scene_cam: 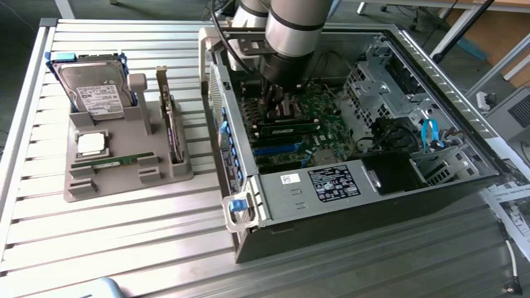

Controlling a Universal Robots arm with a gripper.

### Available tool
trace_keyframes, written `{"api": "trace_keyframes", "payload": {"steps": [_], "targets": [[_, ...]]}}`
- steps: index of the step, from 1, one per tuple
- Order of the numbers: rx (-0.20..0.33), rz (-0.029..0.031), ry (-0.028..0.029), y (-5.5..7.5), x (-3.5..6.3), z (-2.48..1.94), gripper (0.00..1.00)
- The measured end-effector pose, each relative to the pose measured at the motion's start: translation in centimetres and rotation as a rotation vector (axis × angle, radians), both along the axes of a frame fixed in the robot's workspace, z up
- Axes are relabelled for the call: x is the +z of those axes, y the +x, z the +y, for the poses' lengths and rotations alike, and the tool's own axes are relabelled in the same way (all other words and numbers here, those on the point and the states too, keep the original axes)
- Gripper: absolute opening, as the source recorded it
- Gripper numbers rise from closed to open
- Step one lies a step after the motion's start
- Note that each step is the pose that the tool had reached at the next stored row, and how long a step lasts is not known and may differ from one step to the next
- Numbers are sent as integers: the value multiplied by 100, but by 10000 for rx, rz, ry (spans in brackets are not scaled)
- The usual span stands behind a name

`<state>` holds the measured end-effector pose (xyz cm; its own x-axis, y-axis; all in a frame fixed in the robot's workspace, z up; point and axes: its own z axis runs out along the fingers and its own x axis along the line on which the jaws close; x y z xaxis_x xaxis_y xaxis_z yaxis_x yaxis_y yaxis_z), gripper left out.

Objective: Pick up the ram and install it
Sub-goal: 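Press down the ram until it locks into place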

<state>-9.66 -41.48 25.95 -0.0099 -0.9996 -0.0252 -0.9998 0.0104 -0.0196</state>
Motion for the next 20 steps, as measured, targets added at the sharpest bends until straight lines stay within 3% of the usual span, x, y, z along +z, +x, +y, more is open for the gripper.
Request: {"api": "trace_keyframes", "payload": {"steps": [10,20], "targets": [[1,0,2,-116,-8,0,11],[0,0,2,-153,-13,0,11]]}}
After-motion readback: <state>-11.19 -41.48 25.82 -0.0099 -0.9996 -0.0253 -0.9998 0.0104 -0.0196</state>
